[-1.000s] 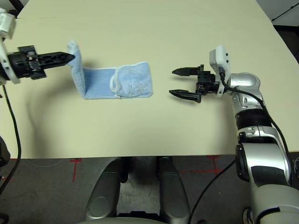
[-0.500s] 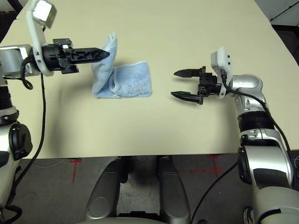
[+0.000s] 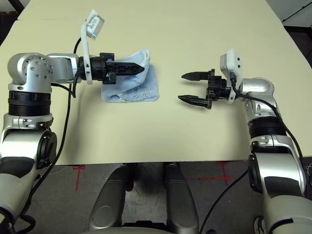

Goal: Fold the towel and set it aside.

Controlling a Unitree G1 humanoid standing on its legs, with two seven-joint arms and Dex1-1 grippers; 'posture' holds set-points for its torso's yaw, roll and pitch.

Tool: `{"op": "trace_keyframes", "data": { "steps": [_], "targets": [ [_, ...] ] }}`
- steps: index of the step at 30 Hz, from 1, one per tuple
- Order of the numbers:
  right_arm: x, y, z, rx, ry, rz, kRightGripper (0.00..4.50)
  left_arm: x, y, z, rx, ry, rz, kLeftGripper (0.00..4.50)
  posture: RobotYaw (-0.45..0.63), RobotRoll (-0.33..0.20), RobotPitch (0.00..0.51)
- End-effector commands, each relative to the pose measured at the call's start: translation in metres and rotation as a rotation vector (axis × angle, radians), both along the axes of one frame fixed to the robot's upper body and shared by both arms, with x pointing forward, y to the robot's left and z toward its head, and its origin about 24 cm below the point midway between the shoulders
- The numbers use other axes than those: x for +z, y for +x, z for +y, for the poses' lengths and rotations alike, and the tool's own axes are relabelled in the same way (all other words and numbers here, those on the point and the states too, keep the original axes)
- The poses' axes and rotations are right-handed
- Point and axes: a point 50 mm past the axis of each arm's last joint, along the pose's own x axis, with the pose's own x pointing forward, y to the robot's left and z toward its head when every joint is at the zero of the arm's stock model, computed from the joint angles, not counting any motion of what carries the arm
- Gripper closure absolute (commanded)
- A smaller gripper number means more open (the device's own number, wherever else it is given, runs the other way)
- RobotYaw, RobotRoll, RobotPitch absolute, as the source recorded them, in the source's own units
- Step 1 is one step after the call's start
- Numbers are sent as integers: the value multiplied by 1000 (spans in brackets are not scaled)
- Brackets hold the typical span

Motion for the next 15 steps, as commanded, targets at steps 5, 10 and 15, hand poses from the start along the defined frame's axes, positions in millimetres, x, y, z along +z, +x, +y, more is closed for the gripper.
{"op": "trace_keyframes", "data": {
  "steps": [5, 10, 15],
  "targets": [
    [-1, -3, -5, -11, -4, 0, 0, -14, -4, -12, -63, 61, 11, 4462, 122, 0, 289],
    [-1, -3, -5, -10, -6, -1, 0, -20, -3, -22, -66, 78, 5, 4462, 126, 0, 288],
    [0, -3, -3, -5, -6, -3, 0, -23, -3, -30, -84, 82, -38, 3060, 127, 0, 281]
  ]
}}
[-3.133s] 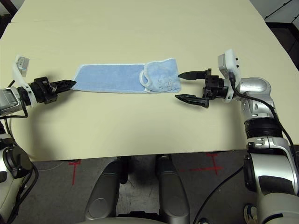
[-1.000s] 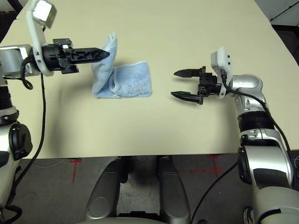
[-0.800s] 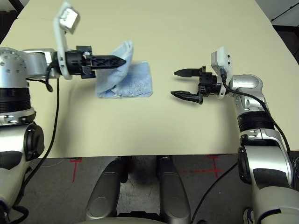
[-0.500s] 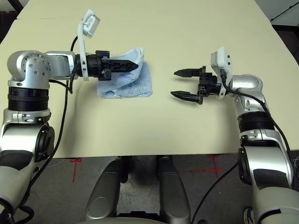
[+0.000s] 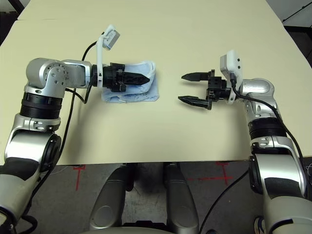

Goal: Fold the towel and set it aside.

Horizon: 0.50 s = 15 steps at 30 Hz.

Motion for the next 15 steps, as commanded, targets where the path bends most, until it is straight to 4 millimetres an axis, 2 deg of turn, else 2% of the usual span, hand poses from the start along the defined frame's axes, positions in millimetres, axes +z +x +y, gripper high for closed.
{"op": "trace_keyframes", "data": {
  "steps": [1, 3, 7, 8, 12, 15],
  "targets": [
    [0, -2, -3, -2, -6, -3, 0, 1, -4, -6, -56, 8, -62, 2579, 127, 0, 281],
    [1, -2, -2, 2, -6, -4, 0, 4, -9, -2, -136, -3, -128, 1807, 128, 0, 276],
    [5, 1, 2, 11, 4, -10, 0, 5, -14, 18, -286, 29, -236, 311, 132, 0, 274],
    [6, 2, 3, 12, 7, -11, 0, 6, -13, 23, -307, 43, -258, 59, 131, 0, 273],
    [8, 5, 8, 19, 22, -18, 0, 25, -6, 45, -372, -42, -392, 59, 130, 0, 272],
    [10, 7, 13, 25, 36, -27, 0, 28, 2, 64, -377, -21, -512, 59, 126, 0, 268]
  ]
}}
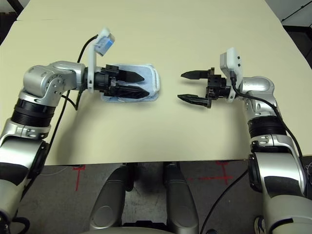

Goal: Fold the towel and set it aside.

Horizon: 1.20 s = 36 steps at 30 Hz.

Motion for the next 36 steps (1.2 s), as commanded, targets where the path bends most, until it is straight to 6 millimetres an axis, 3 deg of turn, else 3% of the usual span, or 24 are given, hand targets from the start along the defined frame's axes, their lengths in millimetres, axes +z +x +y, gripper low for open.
{"op": "trace_keyframes", "data": {
  "steps": [1, 11, 12, 15, 24, 32, 36],
  "targets": [
    [-3, 2, 2, -3, 19, 10, 0, 5, 7, 21, -6, 7, -140, 59, 126, 0, 268],
    [10, 9, 16, 33, 83, -7, 0, -10, 18, 61, 50, 38, -318, 59, 136, 0, 273],
    [11, 10, 17, 41, 82, -14, 185, -12, 17, 63, 48, 38, -323, 21, 136, 0, 273],
    [9, 10, 21, 64, 77, -14, 919, -18, 15, 66, 47, 45, -343, 0, 136, 0, 273],
    [2, 8, 29, 104, 79, 0, 4462, -24, 14, 69, 39, 51, -375, 0, 146, 0, 279],
    [3, 9, 33, 112, 85, 5, 4489, -16, 24, 65, 94, 24, -391, 0, 149, 0, 287],
    [4, 10, 33, 113, 86, 5, 4500, -18, 24, 64, 73, 26, -378, 1014, 144, 0, 287]
  ]
}}
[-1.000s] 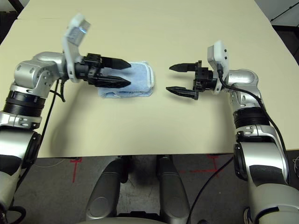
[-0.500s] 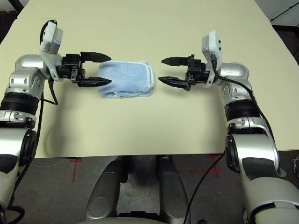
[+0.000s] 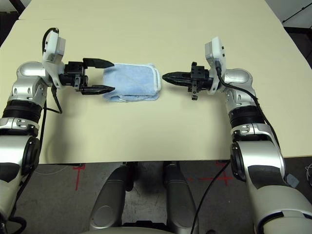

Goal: Fold the towel and set it aside.

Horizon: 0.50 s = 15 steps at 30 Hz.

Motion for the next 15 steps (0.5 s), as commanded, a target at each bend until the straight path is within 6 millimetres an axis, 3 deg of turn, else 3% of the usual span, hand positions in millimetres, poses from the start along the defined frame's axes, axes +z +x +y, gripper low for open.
{"op": "trace_keyframes", "data": {
  "steps": [1, 9, 15],
  "targets": [
    [-1, -1, -1, 6, -1, 4, 4500, -5, 0, -1, -30, 14, 4, 1365, 144, 0, 287],
    [0, -1, 0, 5, 1, 3, 4500, -9, -3, -2, -76, 17, 19, 4406, 133, 0, 289],
    [2, 3, 17, 26, 42, 9, 4500, -7, 3, -9, -57, -43, 62, 4489, 132, 0, 298]
  ]
}}
